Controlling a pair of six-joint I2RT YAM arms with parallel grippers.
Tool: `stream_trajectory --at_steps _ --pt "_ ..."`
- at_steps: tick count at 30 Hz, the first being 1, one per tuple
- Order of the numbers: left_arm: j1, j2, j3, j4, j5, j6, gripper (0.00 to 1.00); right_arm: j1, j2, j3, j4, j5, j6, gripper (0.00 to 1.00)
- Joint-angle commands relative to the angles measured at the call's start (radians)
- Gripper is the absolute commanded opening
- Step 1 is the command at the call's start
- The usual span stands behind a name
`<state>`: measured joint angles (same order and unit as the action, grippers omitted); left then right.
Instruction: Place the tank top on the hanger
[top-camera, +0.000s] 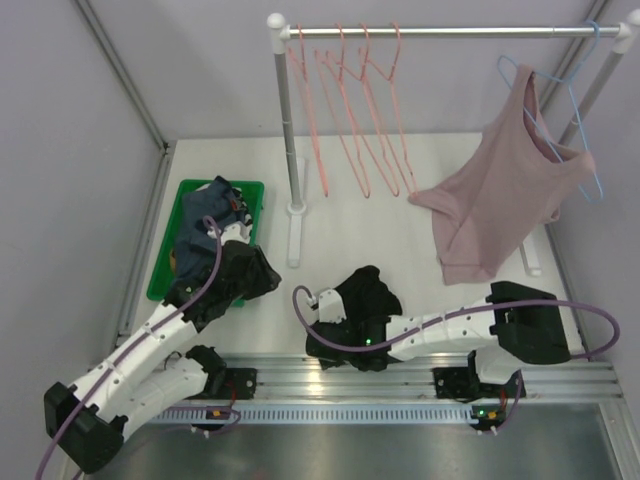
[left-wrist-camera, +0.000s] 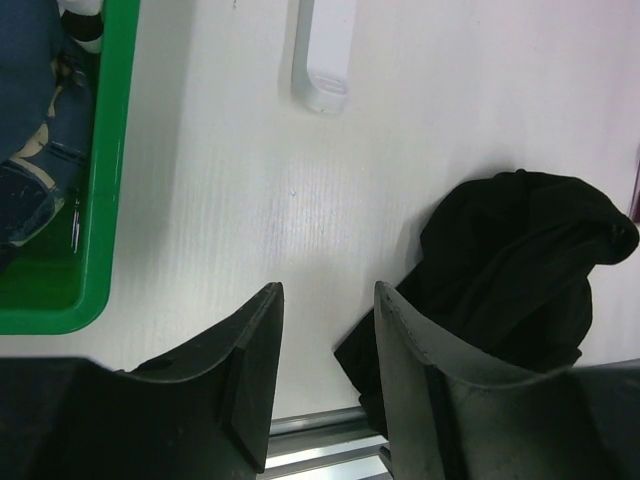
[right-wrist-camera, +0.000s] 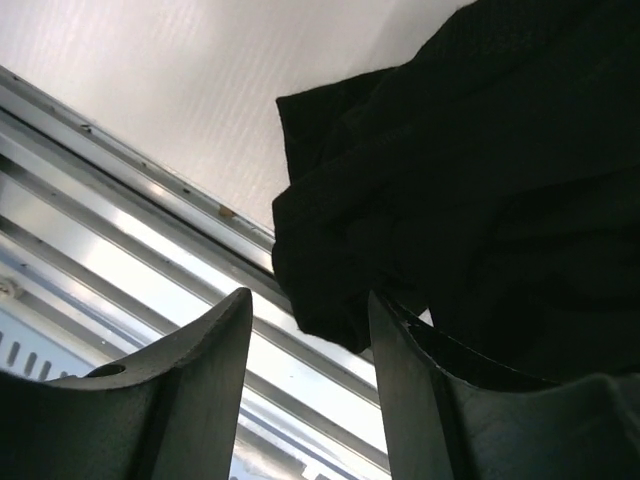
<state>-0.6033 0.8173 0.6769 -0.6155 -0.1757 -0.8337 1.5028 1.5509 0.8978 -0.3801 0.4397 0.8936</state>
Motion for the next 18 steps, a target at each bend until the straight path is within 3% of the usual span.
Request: stream_trajectory --at_steps 1,5,8,12,14,18 --pt "0.01 0.016 0.003 0.02 0.044 0.025 0.47 0.016 0.035 0.036 0.041 -0.009 0.019 0.5" --pt "0.011 0.032 -0.008 0.049 0.071 0.028 0.46 0.014 0.083 0.036 0.032 -0.001 0.025 0.47" --pt "0.011 0.042 -0.028 0.075 0.09 0.03 0.46 0.016 0.1 0.041 0.007 0.019 0.034 0.38" --pt "0.011 0.072 -0.074 0.143 0.171 0.039 0.46 0.014 0.06 0.046 -0.054 0.06 0.047 0.08" --pt "0.011 0.092 -0.097 0.16 0.206 0.039 0.46 0.014 -0.003 0.056 -0.084 0.096 0.048 0.01" --pt "0.01 0.153 -0.132 0.244 0.309 0.048 0.46 0.016 -0.158 0.09 -0.221 0.165 0.045 0.0"
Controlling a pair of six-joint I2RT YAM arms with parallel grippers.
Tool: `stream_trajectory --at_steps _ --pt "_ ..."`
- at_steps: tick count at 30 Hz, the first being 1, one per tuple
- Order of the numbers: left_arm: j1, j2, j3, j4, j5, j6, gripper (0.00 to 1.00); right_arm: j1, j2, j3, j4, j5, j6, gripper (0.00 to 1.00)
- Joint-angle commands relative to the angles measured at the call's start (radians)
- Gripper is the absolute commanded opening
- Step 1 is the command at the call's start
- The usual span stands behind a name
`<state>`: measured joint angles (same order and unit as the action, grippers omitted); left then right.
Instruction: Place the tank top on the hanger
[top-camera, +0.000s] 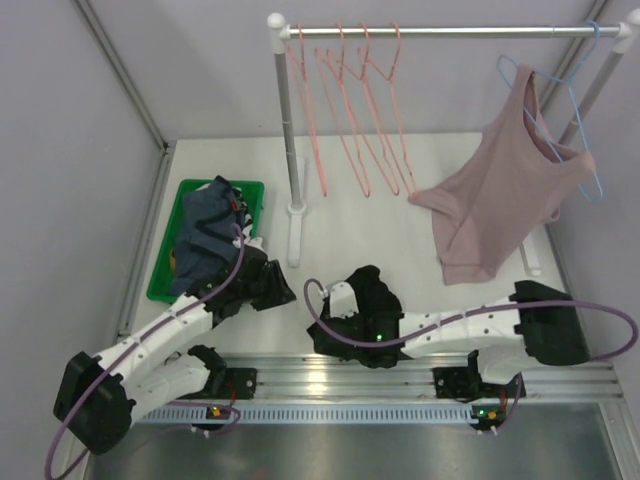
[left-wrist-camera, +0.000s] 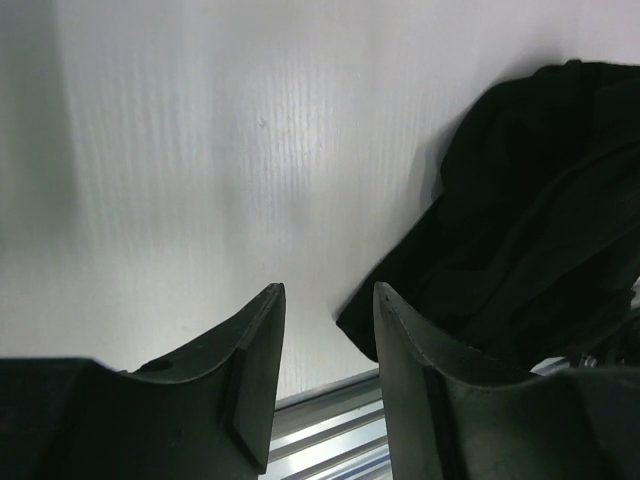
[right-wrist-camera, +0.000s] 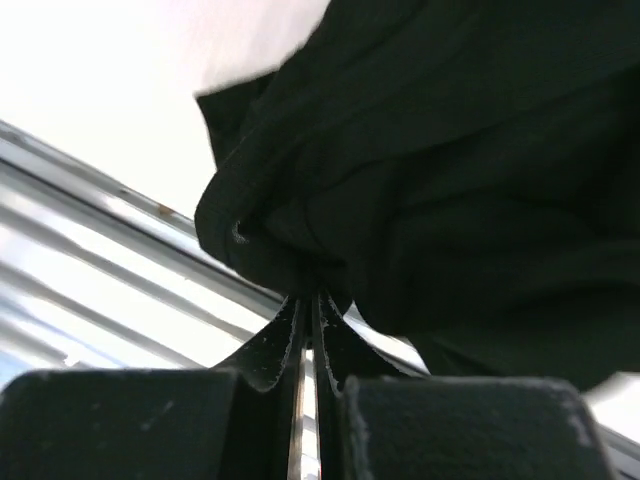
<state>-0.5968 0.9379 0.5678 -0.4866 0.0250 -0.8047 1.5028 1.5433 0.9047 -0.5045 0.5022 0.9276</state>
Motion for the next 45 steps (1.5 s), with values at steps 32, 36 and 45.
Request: stream_trajectory --at_steps 32,36,45 --pt "-0.158 0.371 -0.054 0.778 0.417 -0.034 0.57 0.016 -0.535 0.491 -0.614 0.463 -0.076 0.0" --pt "-0.162 0.374 -0.046 0.821 0.437 -0.056 0.54 0.014 -0.491 0.637 -0.64 0.493 -0.167 0.0" --pt "-0.164 0.205 0.033 0.619 0.353 0.051 0.51 0.014 -0.373 0.933 -0.637 0.506 -0.372 0.0"
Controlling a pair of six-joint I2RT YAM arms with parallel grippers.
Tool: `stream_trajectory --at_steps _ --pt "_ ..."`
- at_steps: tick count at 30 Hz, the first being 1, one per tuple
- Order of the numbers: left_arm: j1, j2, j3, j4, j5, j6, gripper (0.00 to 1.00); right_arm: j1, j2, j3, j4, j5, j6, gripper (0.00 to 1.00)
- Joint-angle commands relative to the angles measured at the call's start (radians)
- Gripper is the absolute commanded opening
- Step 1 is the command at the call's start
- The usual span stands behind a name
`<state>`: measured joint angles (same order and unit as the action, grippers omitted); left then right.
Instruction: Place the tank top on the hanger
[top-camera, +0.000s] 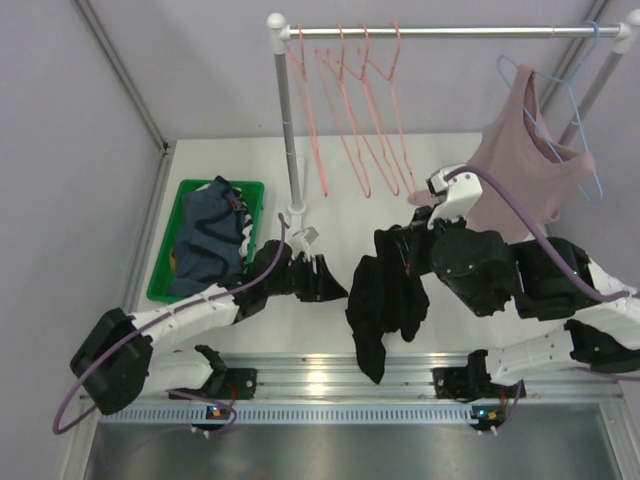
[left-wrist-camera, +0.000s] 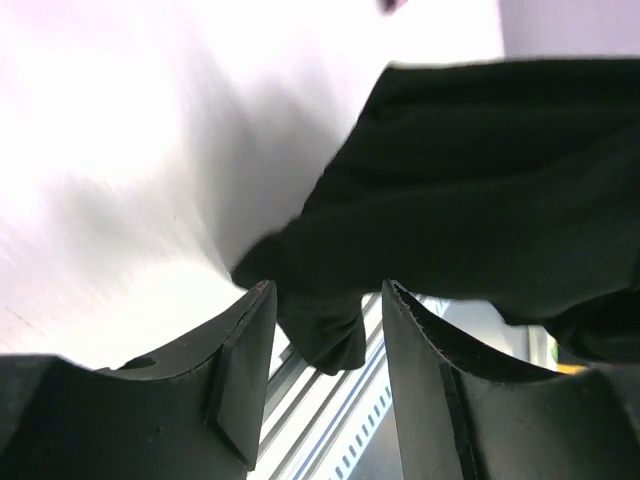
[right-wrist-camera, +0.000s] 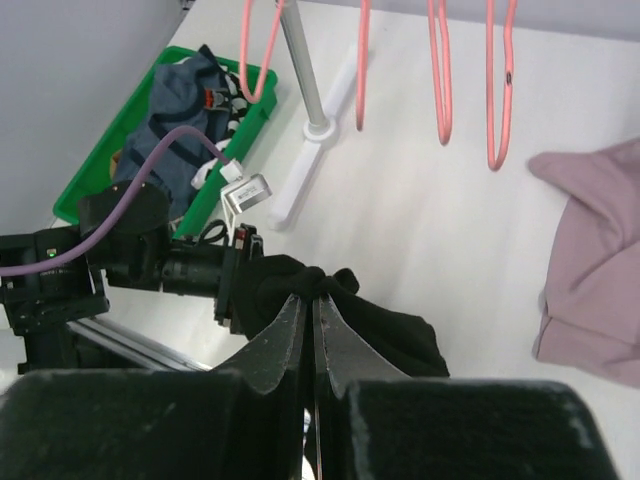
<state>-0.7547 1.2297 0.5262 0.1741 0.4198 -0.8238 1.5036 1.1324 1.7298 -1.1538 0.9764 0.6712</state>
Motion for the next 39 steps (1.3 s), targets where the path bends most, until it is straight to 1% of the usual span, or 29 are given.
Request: stream_trajectory --at_steps 1,2,4,5,7,8,9,10,12,13,14,15,16,17,18,20,24,28,29,32,37,39 --pt "-0.003 -0.105 0.087 -0.115 -0.086 0.083 0.51 0.015 0.049 0.137 0.014 0.021 -0.131 0.0" --pt "-0.003 -0.145 0.115 -0.145 -0.107 0.107 0.51 0.015 0.07 0.193 0.022 0.012 -0.171 0.0" --pt "-0.003 -0.183 0.138 -0.208 -0.147 0.126 0.51 0.014 0.095 0.25 0.022 -0.002 -0.205 0.0" --pt "-0.003 -0.22 0.162 -0.253 -0.176 0.133 0.51 0.014 0.124 0.311 0.01 -0.004 -0.228 0.0" --pt "-0.003 -0.263 0.185 -0.289 -0.203 0.15 0.51 0.015 0.148 0.353 -0.004 -0.002 -0.239 0.0" --pt "-0.003 -0.307 0.205 -0.318 -0.229 0.156 0.51 0.014 0.156 0.347 -0.004 -0.002 -0.236 0.0" --pt "-0.003 -0.332 0.213 -0.327 -0.239 0.166 0.52 0.014 0.156 0.326 0.0 -0.005 -0.228 0.0" --pt "-0.003 -0.382 0.228 -0.35 -0.268 0.173 0.54 0.014 0.147 0.257 0.012 -0.018 -0.201 0.0" --pt "-0.003 -0.435 0.235 -0.354 -0.283 0.181 0.57 0.01 0.124 0.165 0.035 -0.024 -0.161 0.0" --pt "-0.003 -0.461 0.236 -0.355 -0.283 0.187 0.59 0.0 0.107 0.113 0.052 -0.057 -0.142 0.0" --pt "-0.003 -0.504 0.242 -0.354 -0.279 0.196 0.64 -0.011 0.068 0.003 0.106 -0.082 -0.112 0.0" --pt "-0.003 -0.521 0.245 -0.34 -0.241 0.204 0.64 -0.023 0.046 -0.05 0.138 -0.112 -0.099 0.0" --pt "-0.003 -0.533 0.248 -0.334 -0.222 0.21 0.65 -0.057 0.026 -0.099 0.173 -0.189 -0.09 0.0" --pt "-0.003 -0.542 0.259 -0.332 -0.199 0.221 0.66 -0.074 -0.006 -0.175 0.233 -0.226 -0.076 0.0" --pt "-0.003 -0.541 0.265 -0.318 -0.158 0.227 0.66 -0.083 -0.017 -0.203 0.255 -0.251 -0.071 0.0" --pt "-0.005 -0.524 0.268 -0.297 -0.125 0.238 0.67 -0.092 -0.022 -0.234 0.278 -0.277 -0.059 0.0" --pt "-0.008 -0.464 0.262 -0.216 -0.05 0.241 0.67 -0.095 0.007 -0.222 0.282 -0.288 -0.061 0.0" --pt "-0.029 -0.423 0.25 -0.182 -0.036 0.253 0.66 -0.103 0.027 -0.208 0.282 -0.295 -0.061 0.0" --pt "-0.034 -0.415 0.242 -0.132 -0.023 0.246 0.66 -0.105 0.03 -0.21 0.289 -0.298 -0.064 0.0" --pt "-0.051 -0.415 0.222 -0.076 0.014 0.239 0.65 -0.12 0.035 -0.21 0.292 -0.312 -0.065 0.0" --pt "-0.083 -0.44 0.192 -0.044 0.027 0.244 0.65 -0.143 0.04 -0.208 0.304 -0.326 -0.071 0.0" --pt "-0.083 -0.455 0.176 -0.057 -0.004 0.244 0.64 -0.152 0.043 -0.205 0.301 -0.323 -0.071 0.0"
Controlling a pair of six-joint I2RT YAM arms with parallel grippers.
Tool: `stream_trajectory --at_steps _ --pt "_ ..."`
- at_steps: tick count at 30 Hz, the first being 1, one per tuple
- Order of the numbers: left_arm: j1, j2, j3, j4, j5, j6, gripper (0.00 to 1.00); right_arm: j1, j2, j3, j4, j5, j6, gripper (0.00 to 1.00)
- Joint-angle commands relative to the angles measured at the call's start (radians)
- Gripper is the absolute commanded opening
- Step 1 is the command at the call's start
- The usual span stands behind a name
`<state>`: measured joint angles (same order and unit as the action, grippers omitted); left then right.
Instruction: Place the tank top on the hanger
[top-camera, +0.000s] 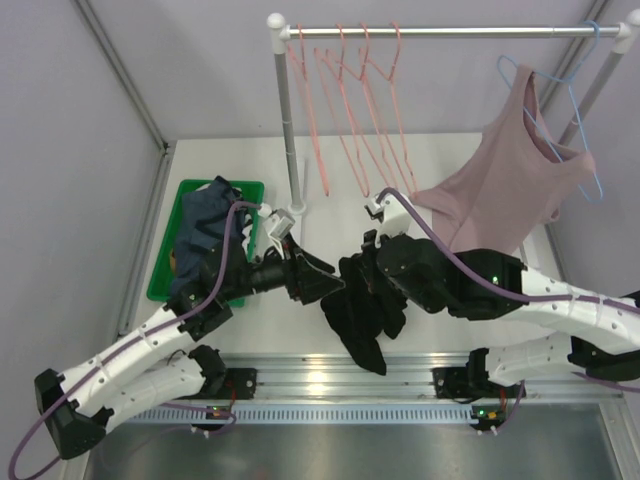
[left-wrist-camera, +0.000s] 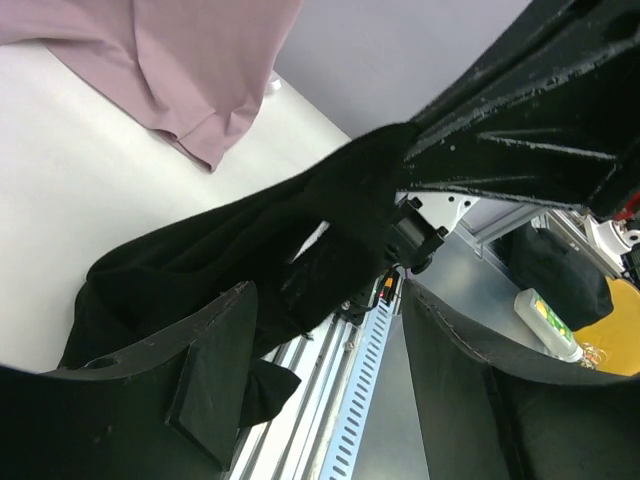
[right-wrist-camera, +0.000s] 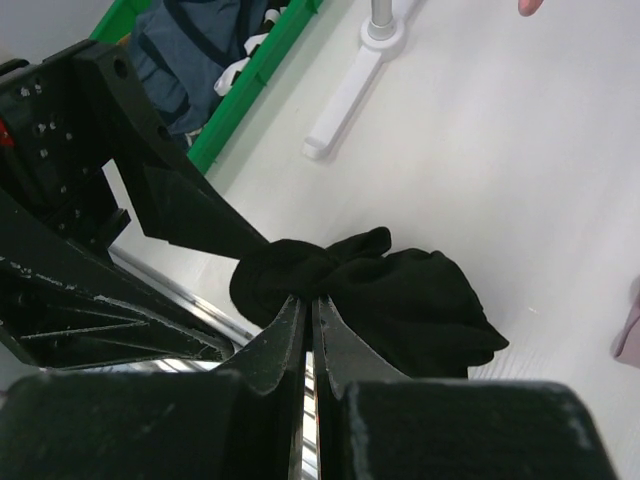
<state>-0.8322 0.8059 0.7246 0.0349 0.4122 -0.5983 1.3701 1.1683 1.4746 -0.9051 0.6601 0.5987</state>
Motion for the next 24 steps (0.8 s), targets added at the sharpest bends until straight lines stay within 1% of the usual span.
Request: stream_trajectory --at_steps 1,3,6,9,11,18,21,24 --pt "-0.007 -0.043 -0.028 0.074 -0.007 0.023 0.64 -0.023 0.002 0.049 0.049 -0.008 -0.002 0.0" --pt "-0.005 -0.062 -0.048 0.066 -0.029 0.019 0.64 -0.029 -0.001 0.049 0.051 -0.011 -0.002 0.0" --pt "-0.007 -0.08 -0.065 0.085 -0.02 0.011 0.66 -0.032 -0.004 0.047 0.058 -0.023 -0.004 0.0" --pt "-0.005 -0.053 -0.063 0.112 0.002 0.008 0.66 -0.032 0.01 0.052 0.063 -0.033 -0.005 0.0" --pt "-0.011 -0.022 -0.063 0.158 0.017 0.002 0.66 -0.032 0.019 0.053 0.066 -0.033 -0.005 0.0" --pt "-0.05 0.045 -0.054 0.201 -0.01 0.014 0.65 -0.045 0.034 0.055 0.072 -0.04 -0.004 0.0" --pt "-0.071 0.058 -0.056 0.203 -0.064 0.025 0.63 -0.046 0.037 0.047 0.083 -0.054 -0.005 0.0" --pt "-0.085 0.091 -0.059 0.223 -0.092 0.025 0.54 -0.046 0.04 0.038 0.095 -0.062 0.003 0.0"
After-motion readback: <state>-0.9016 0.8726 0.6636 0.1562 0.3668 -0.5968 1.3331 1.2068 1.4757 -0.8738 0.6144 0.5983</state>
